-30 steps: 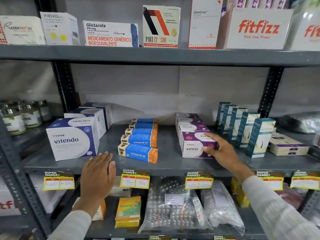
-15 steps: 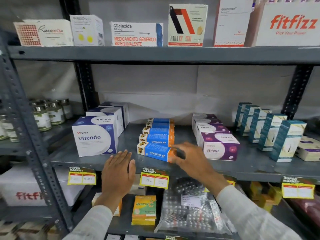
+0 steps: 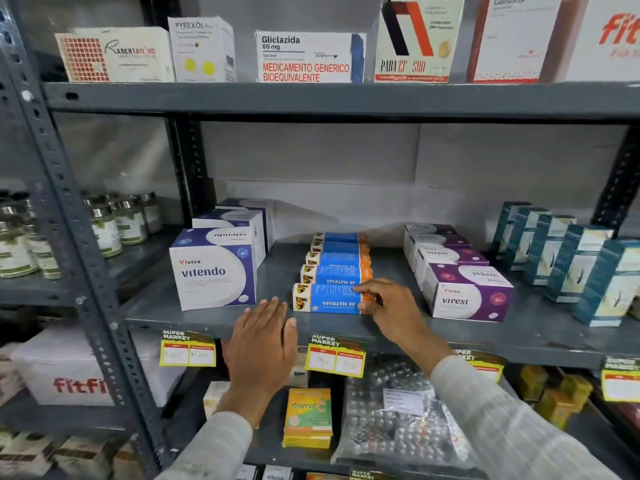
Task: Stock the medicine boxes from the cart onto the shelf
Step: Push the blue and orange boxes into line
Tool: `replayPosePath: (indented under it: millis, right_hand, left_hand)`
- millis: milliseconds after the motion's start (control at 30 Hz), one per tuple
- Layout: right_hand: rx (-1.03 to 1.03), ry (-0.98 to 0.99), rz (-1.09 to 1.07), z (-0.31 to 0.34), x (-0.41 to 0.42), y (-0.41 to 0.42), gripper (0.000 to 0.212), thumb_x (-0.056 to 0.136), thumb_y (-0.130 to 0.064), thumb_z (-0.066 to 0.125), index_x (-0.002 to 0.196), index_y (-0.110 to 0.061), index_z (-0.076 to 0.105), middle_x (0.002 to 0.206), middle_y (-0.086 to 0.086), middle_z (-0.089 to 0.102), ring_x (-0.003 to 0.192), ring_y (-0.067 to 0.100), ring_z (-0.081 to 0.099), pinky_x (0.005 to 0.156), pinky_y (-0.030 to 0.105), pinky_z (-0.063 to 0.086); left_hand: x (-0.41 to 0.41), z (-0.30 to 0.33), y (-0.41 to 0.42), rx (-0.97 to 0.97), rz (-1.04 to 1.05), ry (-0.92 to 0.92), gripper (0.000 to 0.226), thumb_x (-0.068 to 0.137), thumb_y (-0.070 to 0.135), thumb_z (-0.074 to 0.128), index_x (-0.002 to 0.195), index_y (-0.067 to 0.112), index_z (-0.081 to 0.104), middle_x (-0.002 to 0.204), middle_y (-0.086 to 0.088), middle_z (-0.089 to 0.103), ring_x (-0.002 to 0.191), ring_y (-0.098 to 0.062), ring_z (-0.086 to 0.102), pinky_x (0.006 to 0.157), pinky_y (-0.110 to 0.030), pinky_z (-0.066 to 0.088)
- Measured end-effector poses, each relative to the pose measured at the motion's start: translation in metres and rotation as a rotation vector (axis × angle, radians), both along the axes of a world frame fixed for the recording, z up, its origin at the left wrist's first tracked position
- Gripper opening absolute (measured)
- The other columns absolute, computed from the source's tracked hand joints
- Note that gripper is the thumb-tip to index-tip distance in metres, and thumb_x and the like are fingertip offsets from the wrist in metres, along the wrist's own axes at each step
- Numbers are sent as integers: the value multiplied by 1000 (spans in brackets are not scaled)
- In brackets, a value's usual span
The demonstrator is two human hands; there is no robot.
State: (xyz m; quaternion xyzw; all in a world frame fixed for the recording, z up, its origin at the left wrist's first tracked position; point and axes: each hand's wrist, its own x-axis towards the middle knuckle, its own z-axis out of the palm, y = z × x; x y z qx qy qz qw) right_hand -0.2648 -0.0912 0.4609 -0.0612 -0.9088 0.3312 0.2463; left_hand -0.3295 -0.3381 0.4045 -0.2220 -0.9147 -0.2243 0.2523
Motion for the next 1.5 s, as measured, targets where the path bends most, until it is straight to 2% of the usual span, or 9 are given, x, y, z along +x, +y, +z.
replayPosePath:
  millis: [200,333,533,733,833,967,1200,1333,1500]
  right_hand:
    - [68,51,-24,-4,0,-3,32,89,-13,75,120,-19,74,125,-1,68,112,11,63,80,-5,42]
    - [102,67,-29,-3,2,-7,34,90,-14,74,123,-17,73,127,1,68,116,13,64,96,19,54]
    - [145,-14,-60,5,10,-15,42,90,-17,74,131,-23,66,142,-2,58,130,15,56,104,22,47]
    - [275,231,-72,17,3,-84,44,94,-9,59,137,-21,60,151,-4,49,145,15,40,118,16,27]
    - [-12,135,128,35,-16,-140,47,100,-15,55,145,-29,51,147,-10,52,132,4,49,103,8,41]
    - [-416,-187,260,44,-50,-190,78,98,-9,58,160,-37,18,141,-19,40,125,2,42,93,21,46]
    - [-461,-242,232,32,-83,-220,81,92,-5,57,155,-44,25,146,-7,54,137,17,49,112,48,47]
    - [-487,-268,252,33,-93,-228,84,93,-7,57,159,-41,17,148,-6,50,138,17,46,112,47,48]
    - [-481,-268,241,29,-100,-232,79,98,-9,57,159,-37,17,148,-4,46,137,15,44,112,41,47]
  left_hand:
    - [-1,-1,0,8,0,23,61,104,53,23,143,21,58,152,0,56,145,-18,46,123,-36,24]
    - [-3,-3,0,6,2,35,60,104,54,23,144,23,57,153,2,55,146,-18,44,123,-37,23]
    - [-1,0,-4,44,-51,4,60,104,56,28,146,23,55,154,2,53,148,-16,42,123,-33,20]
    - [9,34,-59,906,-143,-103,43,98,44,54,134,24,66,135,11,66,125,-5,61,102,-33,54]
    - [-12,54,-96,1111,106,-51,43,104,35,49,146,23,52,147,5,53,131,-13,53,99,-27,46]
    - [-59,66,-125,1220,-99,-456,62,106,55,31,159,23,31,165,0,35,152,-18,32,119,-34,25]
    - [-88,87,-140,1138,-294,-696,78,99,69,6,134,25,60,111,13,76,103,-2,69,84,-22,51]
    - [-107,93,-149,1108,-283,-728,71,95,75,8,111,36,65,91,18,80,106,-9,67,103,-35,43]
    - [-120,95,-153,1090,-302,-745,87,81,84,19,134,28,59,101,14,79,111,-11,65,109,-38,41]
